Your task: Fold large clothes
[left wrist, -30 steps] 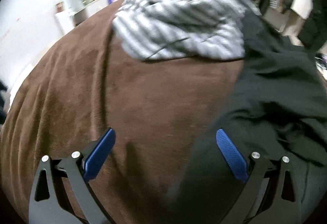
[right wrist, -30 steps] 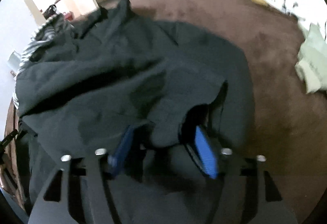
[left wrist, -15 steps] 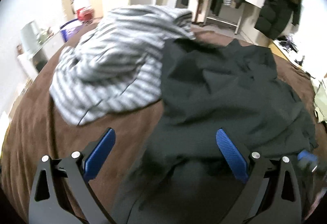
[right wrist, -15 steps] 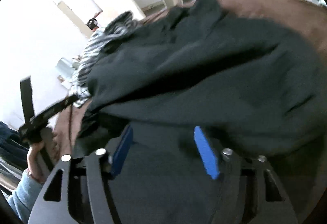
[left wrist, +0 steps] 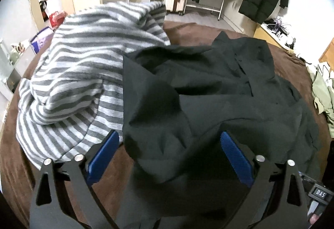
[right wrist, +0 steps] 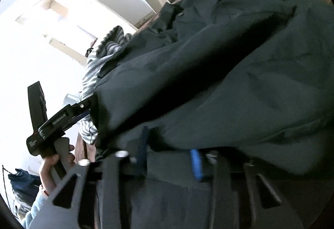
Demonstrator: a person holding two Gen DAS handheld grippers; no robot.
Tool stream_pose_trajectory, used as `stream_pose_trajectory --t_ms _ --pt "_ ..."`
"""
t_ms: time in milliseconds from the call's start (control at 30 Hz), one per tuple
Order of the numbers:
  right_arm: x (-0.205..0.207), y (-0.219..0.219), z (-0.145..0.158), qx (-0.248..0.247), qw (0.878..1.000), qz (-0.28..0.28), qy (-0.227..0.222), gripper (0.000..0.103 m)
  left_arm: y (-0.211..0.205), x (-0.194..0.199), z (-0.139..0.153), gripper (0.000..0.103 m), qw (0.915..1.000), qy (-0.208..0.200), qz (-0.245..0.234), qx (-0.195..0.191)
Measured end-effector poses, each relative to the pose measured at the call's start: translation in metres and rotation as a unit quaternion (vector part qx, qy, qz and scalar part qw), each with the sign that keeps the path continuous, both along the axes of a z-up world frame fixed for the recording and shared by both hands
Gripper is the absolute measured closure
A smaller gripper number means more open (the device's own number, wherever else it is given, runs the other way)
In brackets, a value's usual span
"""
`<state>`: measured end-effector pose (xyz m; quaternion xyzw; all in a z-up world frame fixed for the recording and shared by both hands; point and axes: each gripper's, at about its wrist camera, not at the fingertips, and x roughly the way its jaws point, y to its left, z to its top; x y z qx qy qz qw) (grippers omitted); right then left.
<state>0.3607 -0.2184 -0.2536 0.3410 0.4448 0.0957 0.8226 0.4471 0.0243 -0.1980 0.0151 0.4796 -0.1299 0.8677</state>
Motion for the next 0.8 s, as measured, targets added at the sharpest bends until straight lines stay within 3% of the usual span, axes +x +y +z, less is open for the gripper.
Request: stream_pose_trajectory --t_ms 67,467,600,700,800 --pt "-0.001 -0.001 -0.006 0.001 1.0 -0.002 0.01 0.093 -0.001 0.005 -0.008 0.02 0.9999 0.013 -0.001 0.006" --pt "-0.046 -0.014 0.001 -0.044 0.996 0.032 0.068 0.102 0.0 0.032 -0.034 0.015 0.9976 0.032 0.023 0.057" --pt "-0.067 -0.038 -0.018 -0.063 0.993 0.011 0.096 0.102 -0.001 0.038 -0.043 0.014 0.9963 0.035 0.017 0.076" --pt "-0.075 -0.051 -0.018 -0.074 0.993 0.002 0.086 0.101 -0.002 0.036 -0.044 0.014 0.9965 0.023 0.016 0.079" --pt "-0.078 -0.058 -0.008 -0.093 0.993 0.0 0.07 0.093 0.0 0.024 -0.033 0.014 0.9978 0.001 0.021 0.063"
